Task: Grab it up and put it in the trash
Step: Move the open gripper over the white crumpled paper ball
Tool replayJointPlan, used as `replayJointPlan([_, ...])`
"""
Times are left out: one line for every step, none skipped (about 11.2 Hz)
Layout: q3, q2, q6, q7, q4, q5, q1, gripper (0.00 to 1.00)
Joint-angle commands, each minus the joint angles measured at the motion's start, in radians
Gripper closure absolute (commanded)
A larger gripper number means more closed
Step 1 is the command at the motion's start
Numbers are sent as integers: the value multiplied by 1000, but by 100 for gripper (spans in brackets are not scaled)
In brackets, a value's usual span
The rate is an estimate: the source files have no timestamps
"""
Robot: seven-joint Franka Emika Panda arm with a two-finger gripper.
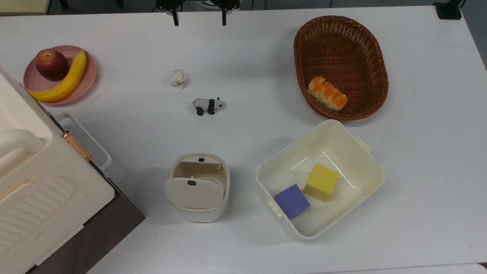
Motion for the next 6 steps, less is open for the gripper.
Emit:
replayJointPlan([74,-12,35,-67,-26,-5,-91,0])
replayJointPlan([76,-14,47,-62,-36,-2,-93,0])
replayJointPlan([78,-12,41,-59,-38,-4,-93,0])
replayJointPlan([79,-14,38,-62,-38,-5,-93,0])
replayJointPlan([79,-14,38,-62,-38,-5,-93,0])
replayJointPlan([79,-14,37,-61,-38,-5,-93,0])
